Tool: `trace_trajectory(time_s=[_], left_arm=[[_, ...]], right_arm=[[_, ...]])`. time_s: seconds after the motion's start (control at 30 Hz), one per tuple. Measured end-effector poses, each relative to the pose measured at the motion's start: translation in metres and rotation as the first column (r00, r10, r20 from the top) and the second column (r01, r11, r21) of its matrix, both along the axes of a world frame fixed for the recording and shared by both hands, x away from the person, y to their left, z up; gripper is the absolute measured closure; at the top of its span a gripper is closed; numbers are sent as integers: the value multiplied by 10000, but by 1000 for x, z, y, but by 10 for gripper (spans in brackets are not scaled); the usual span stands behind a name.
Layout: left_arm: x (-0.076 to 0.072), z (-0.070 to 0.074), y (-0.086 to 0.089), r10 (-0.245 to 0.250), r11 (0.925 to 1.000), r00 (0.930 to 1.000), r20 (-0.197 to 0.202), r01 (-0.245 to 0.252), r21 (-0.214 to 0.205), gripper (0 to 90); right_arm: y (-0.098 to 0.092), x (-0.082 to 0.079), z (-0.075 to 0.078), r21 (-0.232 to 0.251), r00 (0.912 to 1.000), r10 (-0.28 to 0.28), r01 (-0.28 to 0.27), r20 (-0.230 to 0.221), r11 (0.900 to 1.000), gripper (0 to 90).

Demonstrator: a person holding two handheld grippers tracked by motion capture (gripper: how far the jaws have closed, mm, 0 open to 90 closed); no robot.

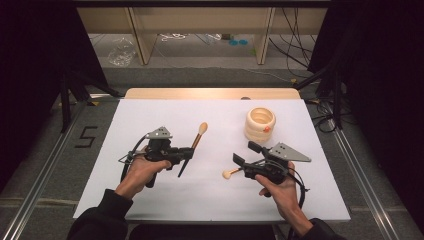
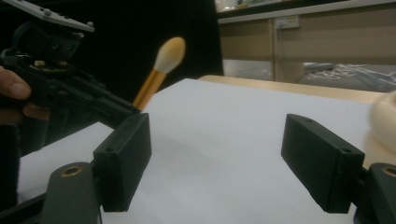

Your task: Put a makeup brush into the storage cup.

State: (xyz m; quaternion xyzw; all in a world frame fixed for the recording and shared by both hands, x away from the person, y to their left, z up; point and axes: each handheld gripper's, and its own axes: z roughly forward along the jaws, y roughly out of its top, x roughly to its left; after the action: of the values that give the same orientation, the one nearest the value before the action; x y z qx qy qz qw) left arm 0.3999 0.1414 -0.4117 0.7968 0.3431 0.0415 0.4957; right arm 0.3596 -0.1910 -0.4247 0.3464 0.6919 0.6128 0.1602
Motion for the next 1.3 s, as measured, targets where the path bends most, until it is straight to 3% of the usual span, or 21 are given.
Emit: trace_trajectory(time_s=[0.2,0.47,0.57,0.67,0.87,1.3], left_arm=[[-10,-1,-7,-74,9997,9998,177,78,-215,785],[-19,2,-15,-332,9985,9991,245,342,-434,785],[-21,3,-18,-445,9975,9988,214,456,-547,785],[-22,5,-20,-578,9967,9981,229,590,-556,785],[-25,9,-24,-666,9952,9972,335,688,-699,785],[-30,10,-31,-604,9949,9971,471,639,-777,785]], right_arm=[[24,4,-2,287,9972,719,-713,-204,9970,292],[39,10,-3,572,9928,1129,-1105,-410,9922,341],[45,13,-3,946,9892,1385,-1335,-484,9865,367],[49,15,-3,1155,9882,1487,-1437,-360,9829,383],[56,15,-1,1718,9803,1827,-1678,-748,9707,470],[61,19,-2,2259,9740,2123,-1899,-793,9555,641]])
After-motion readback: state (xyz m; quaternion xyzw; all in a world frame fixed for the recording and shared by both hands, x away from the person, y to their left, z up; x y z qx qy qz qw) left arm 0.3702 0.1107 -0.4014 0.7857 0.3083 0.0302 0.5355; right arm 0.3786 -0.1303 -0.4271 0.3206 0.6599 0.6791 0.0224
